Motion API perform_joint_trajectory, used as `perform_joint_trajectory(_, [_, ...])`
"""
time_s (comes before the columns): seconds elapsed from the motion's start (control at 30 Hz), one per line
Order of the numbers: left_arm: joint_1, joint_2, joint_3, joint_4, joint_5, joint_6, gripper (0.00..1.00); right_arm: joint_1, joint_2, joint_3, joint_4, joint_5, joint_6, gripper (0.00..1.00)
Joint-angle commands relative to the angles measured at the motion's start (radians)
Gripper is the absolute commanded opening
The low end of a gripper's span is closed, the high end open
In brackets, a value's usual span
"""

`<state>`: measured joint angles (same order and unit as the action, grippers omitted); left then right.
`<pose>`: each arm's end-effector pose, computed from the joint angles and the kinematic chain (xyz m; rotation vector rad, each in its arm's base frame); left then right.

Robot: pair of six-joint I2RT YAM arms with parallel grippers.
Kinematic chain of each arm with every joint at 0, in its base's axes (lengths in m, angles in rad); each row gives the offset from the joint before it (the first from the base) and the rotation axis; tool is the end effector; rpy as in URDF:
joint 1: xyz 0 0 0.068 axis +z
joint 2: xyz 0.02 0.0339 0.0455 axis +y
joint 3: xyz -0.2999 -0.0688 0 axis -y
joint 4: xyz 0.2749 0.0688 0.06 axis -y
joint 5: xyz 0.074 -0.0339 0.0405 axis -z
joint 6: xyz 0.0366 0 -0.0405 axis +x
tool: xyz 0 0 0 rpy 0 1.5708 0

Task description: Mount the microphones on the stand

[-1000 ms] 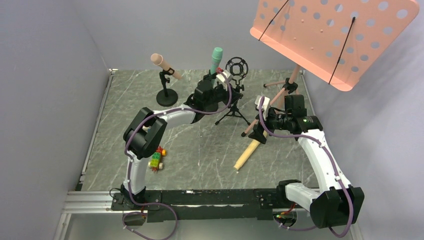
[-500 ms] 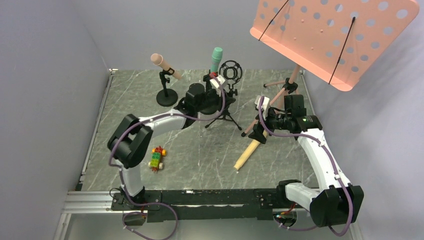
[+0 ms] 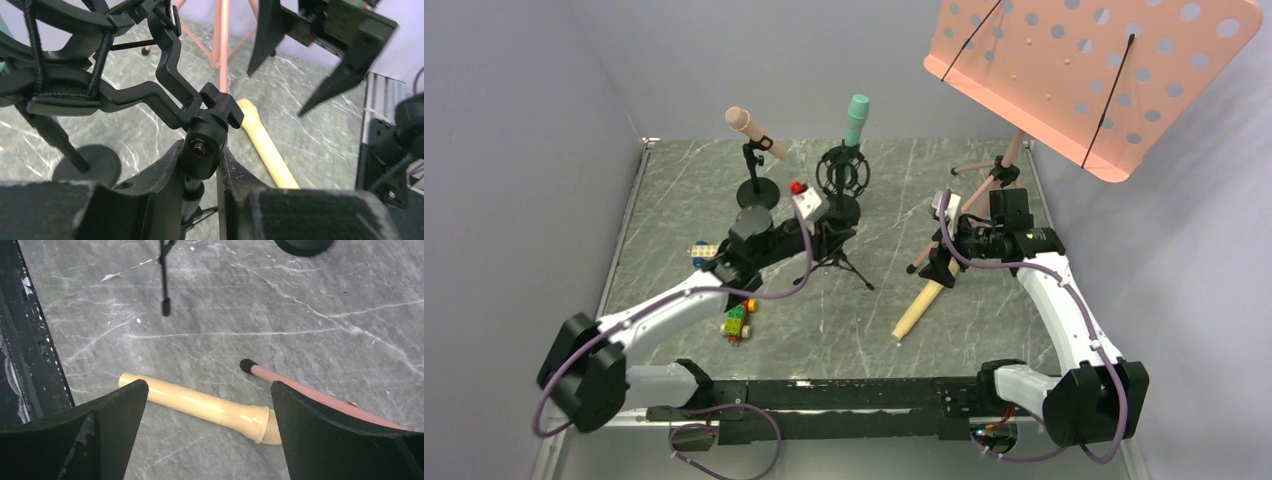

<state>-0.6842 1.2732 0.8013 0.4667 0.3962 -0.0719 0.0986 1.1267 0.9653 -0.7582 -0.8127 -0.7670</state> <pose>0.2328 -0.2081 0.3281 0.7954 1.4447 -0.8955 0.2285 0.0493 0.3205 -1.2135 1.8642 0.6510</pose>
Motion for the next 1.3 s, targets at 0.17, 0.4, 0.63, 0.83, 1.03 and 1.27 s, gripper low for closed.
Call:
perform_joint_trajectory(0.17, [-0.02, -0.305, -0.313, 0.104, -0.122, -0.019, 0.0, -0.003, 0.021, -0.018, 0.02, -0.098, -0.033, 1.0])
perform_joint_trajectory(0.4, [-0.021, -0.335, -0.453, 0.317, -0.261, 0.037, 0.0, -0.004, 0.034, -0.034, 0.044, -0.084, -0.025, 1.0])
perform_joint_trajectory(0.63, [-0.019, -0.295, -0.523, 0.49, -0.381, 0.06, 0.0, -0.005, 0.064, -0.037, 0.045, -0.069, -0.027, 1.0])
perform_joint_trajectory(0.83, [-0.019, -0.255, -0.583, 0.558, -0.447, 0.021, 0.51, -0.005, 0.076, -0.057, 0.049, -0.072, -0.053, 1.0])
perform_joint_trajectory(1.03, [-0.02, -0.402, -0.592, 0.343, -0.573, -0.062, 0.96, -0.004, 0.08, -0.068, 0.069, -0.069, -0.043, 1.0])
perform_joint_trajectory(1.27, [-0.019, -0.684, -0.518, -0.126, -0.616, -0.179, 0.99, -0.008, 0.063, -0.068, 0.069, -0.069, -0.05, 1.0])
